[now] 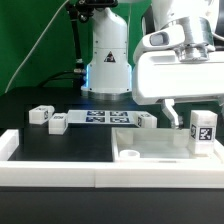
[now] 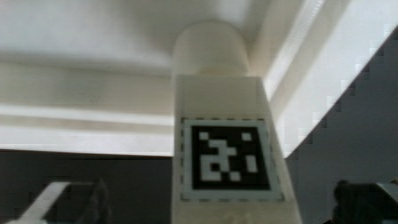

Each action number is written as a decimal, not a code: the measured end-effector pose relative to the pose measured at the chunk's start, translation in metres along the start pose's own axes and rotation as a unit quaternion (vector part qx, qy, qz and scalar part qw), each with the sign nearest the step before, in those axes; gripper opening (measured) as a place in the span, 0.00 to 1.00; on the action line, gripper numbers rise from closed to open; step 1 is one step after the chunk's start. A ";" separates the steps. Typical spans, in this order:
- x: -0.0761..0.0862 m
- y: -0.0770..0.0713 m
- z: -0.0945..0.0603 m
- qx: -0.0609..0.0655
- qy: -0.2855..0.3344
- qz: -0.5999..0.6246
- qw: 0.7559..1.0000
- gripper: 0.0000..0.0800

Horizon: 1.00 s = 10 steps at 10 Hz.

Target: Assemble one leg

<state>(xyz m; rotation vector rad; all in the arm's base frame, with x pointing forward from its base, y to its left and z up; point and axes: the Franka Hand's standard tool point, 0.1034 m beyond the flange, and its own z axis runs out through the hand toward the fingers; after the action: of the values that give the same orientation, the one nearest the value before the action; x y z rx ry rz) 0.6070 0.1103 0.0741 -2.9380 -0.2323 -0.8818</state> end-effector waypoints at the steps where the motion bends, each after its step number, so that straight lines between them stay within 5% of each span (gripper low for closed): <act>1: 0.000 0.000 0.000 0.000 0.000 0.000 1.000 0.81; 7: 0.015 0.001 -0.010 0.007 -0.025 0.009 1.000 0.81; 8: 0.014 0.002 -0.008 0.012 -0.046 0.011 0.999 0.81; 10: 0.018 -0.001 -0.007 0.042 -0.154 0.019 0.987 0.81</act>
Offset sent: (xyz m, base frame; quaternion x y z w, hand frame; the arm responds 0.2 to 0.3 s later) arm 0.0000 0.0000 0.0000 0.0000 0.0000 0.0000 1.0000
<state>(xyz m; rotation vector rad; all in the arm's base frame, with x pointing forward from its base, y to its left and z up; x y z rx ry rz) 0.6179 0.1127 0.0901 -2.9755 -0.2220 -0.3967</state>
